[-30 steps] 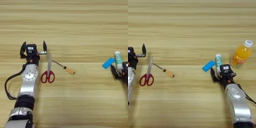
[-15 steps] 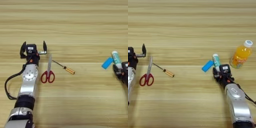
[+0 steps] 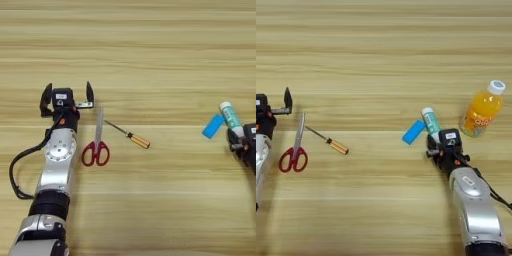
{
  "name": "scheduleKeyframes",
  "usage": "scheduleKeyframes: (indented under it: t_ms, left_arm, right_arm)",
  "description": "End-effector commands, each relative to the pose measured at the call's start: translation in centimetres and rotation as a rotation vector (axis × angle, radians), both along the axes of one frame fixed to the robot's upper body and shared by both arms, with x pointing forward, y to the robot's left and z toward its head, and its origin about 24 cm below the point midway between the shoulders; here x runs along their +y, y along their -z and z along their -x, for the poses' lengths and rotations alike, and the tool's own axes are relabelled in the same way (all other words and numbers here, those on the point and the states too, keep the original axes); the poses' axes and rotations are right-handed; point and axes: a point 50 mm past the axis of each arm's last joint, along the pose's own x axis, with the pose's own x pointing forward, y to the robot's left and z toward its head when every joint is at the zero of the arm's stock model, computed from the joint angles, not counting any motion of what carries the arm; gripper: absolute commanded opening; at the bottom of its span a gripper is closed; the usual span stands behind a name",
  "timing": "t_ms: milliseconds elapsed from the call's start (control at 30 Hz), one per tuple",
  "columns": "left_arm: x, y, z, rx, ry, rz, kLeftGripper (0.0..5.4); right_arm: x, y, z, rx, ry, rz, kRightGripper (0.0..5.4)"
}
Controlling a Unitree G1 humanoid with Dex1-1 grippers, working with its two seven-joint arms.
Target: Move the objects on the table
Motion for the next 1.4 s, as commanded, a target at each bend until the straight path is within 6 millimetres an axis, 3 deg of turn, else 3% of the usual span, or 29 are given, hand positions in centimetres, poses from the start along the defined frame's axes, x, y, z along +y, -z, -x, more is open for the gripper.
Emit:
scheduleKeyframes:
  t_ms: [33,333,600,867,1400]
  left_arm:
    - [0.0,0.0,-0.1,0.01,0.004,-0.012,5.4]
    - [-0.2,-0.1,0.0,0.009,0.006,-0.014,5.4]
    - [-0.1,-0.1,-0.1,0.009,0.006,-0.015,5.4]
    - [-0.2,-0.1,0.0,0.009,0.006,-0.014,5.4]
    - [-0.3,-0.1,0.0,0.011,0.007,-0.012,5.4]
  right_arm:
    - [-0.3,-0.3,0.3,-0.02,0.026,0.011,1.7]
    - [0.9,-2.8,0.4,-0.139,-0.017,0.049,1.7]
    - [3.9,-4.4,0.5,-0.206,-0.148,0.035,1.7]
    - [7.7,-3.7,0.4,-0.152,-0.33,-0.102,1.7]
    - [10.0,-1.4,1.2,0.0,-0.441,-0.173,1.7]
